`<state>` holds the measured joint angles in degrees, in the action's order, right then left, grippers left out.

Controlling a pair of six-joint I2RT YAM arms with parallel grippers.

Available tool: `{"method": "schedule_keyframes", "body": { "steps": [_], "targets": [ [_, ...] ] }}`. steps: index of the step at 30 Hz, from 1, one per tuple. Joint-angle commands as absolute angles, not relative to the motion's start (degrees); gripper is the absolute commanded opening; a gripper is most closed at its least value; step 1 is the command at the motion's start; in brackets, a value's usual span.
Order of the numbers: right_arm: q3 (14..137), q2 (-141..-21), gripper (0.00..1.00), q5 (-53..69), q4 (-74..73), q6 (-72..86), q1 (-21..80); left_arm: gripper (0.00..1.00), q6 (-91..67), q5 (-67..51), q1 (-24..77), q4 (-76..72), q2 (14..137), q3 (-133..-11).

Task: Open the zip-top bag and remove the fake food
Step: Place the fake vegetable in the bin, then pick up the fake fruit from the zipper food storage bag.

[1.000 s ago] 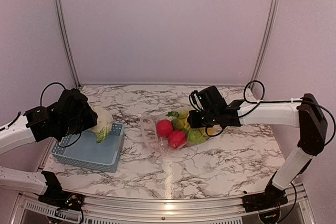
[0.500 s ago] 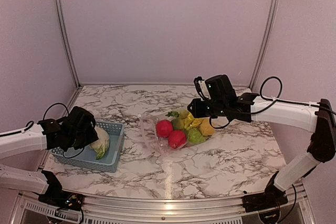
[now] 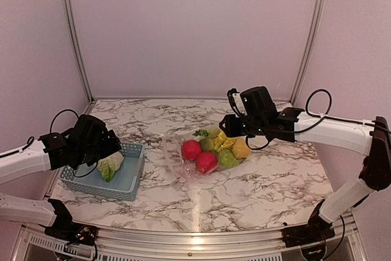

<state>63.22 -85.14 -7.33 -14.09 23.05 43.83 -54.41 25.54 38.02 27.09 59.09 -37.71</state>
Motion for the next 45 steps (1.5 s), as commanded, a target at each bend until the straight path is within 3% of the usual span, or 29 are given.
{"method": "schedule_keyframes", "body": {
  "steps": [1,6,16,26,37,45],
  "targets": [
    [65.63,-83.29,0.33,-10.14,-15.68,22.29,44.20,0.97,-48.88,25.22,37.79,28.39,56.91,-43.12],
    [65.35,-82.38,0.40,-13.38,-16.09,22.15,44.19,0.95,-45.15,20.85,38.37,28.78,58.92,-48.28],
    [65.62,-81.63,0.42,-16.83,-18.42,22.44,43.61,0.84,-46.43,10.23,47.87,16.10,72.74,-52.04],
    [65.00,-82.14,0.33,-13.30,-19.38,23.43,43.66,0.53,-49.24,3.54,50.58,4.30,85.84,-54.23],
    [64.49,-87.13,0.27,-10.26,-21.15,24.94,49.77,0.36,-51.78,-2.11,50.67,-5.03,93.48,-55.45],
    [61.44,-89.75,0.22,-8.88,-17.92,27.35,50.49,0.35,-53.79,-6.42,50.71,-9.63,98.59,-56.39]
  ]
}}
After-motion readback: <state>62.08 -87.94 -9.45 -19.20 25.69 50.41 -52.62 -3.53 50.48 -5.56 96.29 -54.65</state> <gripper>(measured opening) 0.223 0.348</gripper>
